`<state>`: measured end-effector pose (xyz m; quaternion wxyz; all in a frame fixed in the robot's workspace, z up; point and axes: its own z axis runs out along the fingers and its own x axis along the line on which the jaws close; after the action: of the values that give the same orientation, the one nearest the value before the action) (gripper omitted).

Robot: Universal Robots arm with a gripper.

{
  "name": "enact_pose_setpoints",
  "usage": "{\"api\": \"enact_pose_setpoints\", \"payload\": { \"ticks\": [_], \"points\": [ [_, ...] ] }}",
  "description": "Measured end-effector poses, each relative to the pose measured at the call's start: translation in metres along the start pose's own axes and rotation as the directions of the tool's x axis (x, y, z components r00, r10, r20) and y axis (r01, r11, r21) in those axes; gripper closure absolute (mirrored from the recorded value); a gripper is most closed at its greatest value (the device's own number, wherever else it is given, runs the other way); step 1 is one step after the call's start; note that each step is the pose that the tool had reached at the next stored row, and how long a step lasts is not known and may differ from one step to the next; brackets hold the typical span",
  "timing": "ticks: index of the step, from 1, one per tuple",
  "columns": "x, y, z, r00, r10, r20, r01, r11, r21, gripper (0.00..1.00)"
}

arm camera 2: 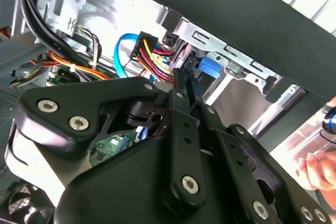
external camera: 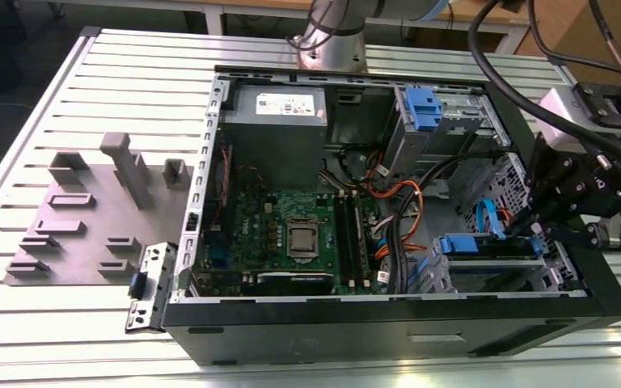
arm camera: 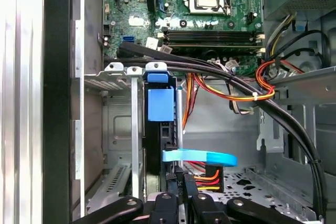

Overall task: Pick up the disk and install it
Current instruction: 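Insert the second disk wire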

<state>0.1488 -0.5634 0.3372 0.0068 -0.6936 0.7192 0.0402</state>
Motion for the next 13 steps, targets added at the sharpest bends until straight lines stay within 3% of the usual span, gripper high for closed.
{"api": "enact_pose_setpoints", "payload": {
  "ticks": [6, 13],
  "points": [
    [0.0058, 0.0007, -0.0004, 1.0000, 0.000, 0.0002, 0.000, 1.0000, 0.0001, 0.84],
    [0.0061, 0.0028, 0.0016, 1.0000, 0.000, 0.0003, 0.000, 1.0000, 0.0002, 0.84]
  ]
}}
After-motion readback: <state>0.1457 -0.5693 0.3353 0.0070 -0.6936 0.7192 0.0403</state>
